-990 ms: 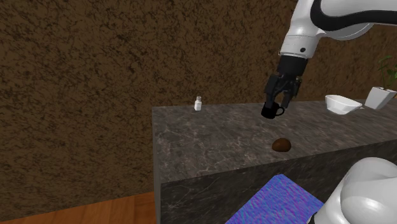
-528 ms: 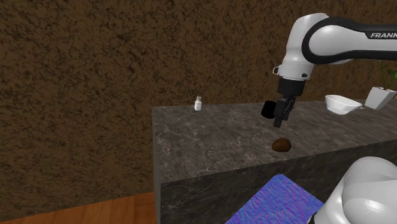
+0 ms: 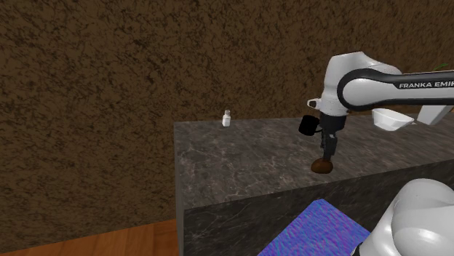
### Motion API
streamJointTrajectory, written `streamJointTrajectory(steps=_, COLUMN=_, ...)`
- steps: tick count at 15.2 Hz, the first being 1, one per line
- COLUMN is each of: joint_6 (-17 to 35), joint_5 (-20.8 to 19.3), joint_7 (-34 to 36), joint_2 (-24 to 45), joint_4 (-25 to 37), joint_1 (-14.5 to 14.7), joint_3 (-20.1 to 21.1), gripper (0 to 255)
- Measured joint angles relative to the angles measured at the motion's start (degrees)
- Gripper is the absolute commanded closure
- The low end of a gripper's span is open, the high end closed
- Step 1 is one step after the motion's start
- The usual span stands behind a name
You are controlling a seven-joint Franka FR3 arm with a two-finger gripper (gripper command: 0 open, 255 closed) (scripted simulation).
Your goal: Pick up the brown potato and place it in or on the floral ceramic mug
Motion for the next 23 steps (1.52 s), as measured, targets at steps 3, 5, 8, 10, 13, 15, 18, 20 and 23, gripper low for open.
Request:
streamJointTrajectory(steps=3, joint_6=5.5, joint_5=-6.1, joint_7=-7.8, joint_2=2.3, joint_4=-2.4, joint_1=-0.2, joint_3=-3.8, gripper=0)
streamJointTrajectory(steps=5, joint_6=9.5, joint_5=-10.0, joint_7=-12.5, joint_2=4.0, joint_4=-3.9, joint_1=-0.3, joint_3=-6.2, gripper=0)
streamJointTrajectory(steps=8, joint_6=17.0, joint_5=-15.8, joint_7=-19.2, joint_2=9.4, joint_4=-4.3, joint_1=0.0, joint_3=-10.2, gripper=0)
streamJointTrajectory(steps=10, joint_6=21.7, joint_5=-19.5, joint_7=-23.3, joint_2=12.7, joint_4=-4.6, joint_1=0.0, joint_3=-12.8, gripper=0)
streamJointTrajectory(steps=13, joint_6=25.8, joint_5=-21.9, joint_7=-24.5, joint_2=15.2, joint_4=-5.5, joint_1=-0.3, joint_3=-14.5, gripper=0)
streamJointTrajectory(steps=15, joint_6=27.7, joint_5=-22.8, joint_7=-24.5, joint_2=16.4, joint_4=-6.1, joint_1=-0.5, joint_3=-15.3, gripper=0)
streamJointTrajectory(steps=18, joint_6=30.6, joint_5=-24.0, joint_7=-24.3, joint_2=18.5, joint_4=-6.7, joint_1=-0.9, joint_3=-16.5, gripper=0)
streamJointTrajectory(steps=20, joint_6=31.3, joint_5=-24.2, joint_7=-24.0, joint_2=19.0, joint_4=-6.9, joint_1=-0.9, joint_3=-16.7, gripper=0)
streamJointTrajectory(steps=23, joint_6=31.6, joint_5=-24.3, joint_7=-24.0, joint_2=19.3, joint_4=-6.9, joint_1=-0.9, joint_3=-16.8, gripper=0)
